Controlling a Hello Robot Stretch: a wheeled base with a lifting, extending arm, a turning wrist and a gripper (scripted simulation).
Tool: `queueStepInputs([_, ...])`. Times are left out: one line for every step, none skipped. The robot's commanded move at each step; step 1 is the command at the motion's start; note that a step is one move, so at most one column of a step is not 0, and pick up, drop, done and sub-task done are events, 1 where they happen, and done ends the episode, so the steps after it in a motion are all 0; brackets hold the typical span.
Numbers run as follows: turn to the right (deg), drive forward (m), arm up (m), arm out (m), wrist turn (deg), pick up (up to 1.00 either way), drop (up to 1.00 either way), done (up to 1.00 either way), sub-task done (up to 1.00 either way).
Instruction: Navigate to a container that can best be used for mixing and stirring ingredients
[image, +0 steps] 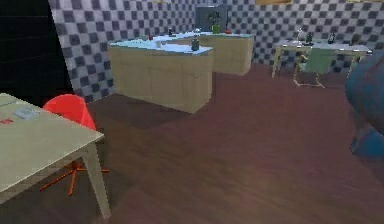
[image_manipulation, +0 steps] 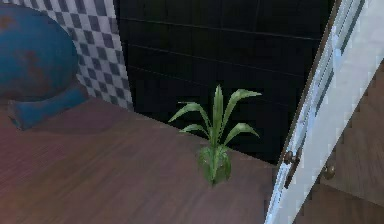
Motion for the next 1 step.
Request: queueStepInputs([3.0, 0.0, 0.0, 0.0, 0.0, 0.0, 0.0, 0.0, 0.0])
